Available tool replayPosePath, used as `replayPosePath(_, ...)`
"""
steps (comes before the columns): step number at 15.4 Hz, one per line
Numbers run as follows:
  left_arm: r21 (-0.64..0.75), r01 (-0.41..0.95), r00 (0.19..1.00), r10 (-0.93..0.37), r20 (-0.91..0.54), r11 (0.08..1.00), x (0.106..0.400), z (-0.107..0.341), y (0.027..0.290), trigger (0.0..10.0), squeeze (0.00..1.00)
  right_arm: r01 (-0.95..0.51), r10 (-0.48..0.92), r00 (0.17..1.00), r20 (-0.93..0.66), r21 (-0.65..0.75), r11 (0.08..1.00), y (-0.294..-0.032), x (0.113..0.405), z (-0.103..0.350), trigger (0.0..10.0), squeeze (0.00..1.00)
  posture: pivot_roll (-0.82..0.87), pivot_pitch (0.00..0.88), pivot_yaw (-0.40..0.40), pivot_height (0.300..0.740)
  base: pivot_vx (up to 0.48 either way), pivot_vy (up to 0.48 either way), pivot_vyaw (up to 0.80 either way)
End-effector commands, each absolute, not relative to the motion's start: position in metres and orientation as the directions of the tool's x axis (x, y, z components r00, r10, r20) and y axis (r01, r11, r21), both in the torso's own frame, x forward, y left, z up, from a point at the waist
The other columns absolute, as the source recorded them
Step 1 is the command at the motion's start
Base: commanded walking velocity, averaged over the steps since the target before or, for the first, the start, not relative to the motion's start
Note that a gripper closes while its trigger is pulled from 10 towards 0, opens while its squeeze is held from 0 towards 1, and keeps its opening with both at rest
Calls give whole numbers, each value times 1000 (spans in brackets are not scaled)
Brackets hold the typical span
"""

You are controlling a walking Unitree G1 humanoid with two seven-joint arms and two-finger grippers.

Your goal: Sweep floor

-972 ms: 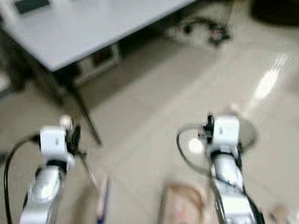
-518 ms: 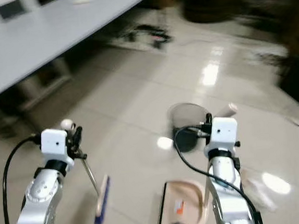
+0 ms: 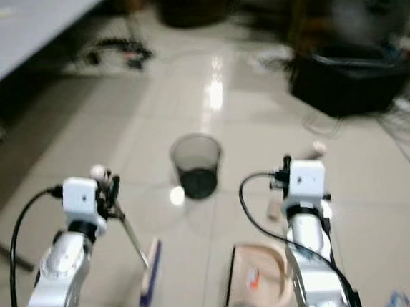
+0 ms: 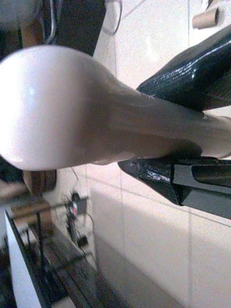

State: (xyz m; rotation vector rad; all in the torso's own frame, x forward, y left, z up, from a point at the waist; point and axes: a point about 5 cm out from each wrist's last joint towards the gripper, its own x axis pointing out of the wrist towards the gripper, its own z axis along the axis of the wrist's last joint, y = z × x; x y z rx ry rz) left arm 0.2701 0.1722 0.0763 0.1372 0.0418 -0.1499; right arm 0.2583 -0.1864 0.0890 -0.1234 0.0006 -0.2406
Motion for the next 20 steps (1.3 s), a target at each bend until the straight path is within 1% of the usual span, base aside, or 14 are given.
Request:
replayPosePath(1,168,146,989,-147,-4,975,274,86,174,10000,0,251,-249,968,33,-115,961,-188,260,95,10000,0,-36,61,61,740,0,0,-800)
replayPosePath(7,179,176,981,-186,45,968,279,94,169,10000,0,266,-263,964,34,-113,957,-189,259,96,10000,0,-43,62,67,740,0,0,-800)
replayPosePath(13,182,195,976,-209,64,964,282,97,164,10000,0,295,-293,955,42,-116,948,-193,259,98,10000,0,-43,61,71,740,291,0,-766)
replayPosePath(14,183,195,975,-210,66,963,282,97,164,10000,0,298,-295,955,44,-121,947,-193,259,98,10000,0,-42,62,71,740,304,0,-431)
replayPosePath(20,187,196,974,-212,73,963,283,98,164,10000,0,295,-291,955,50,-130,947,-193,259,98,10000,0,-41,64,75,740,306,0,0)
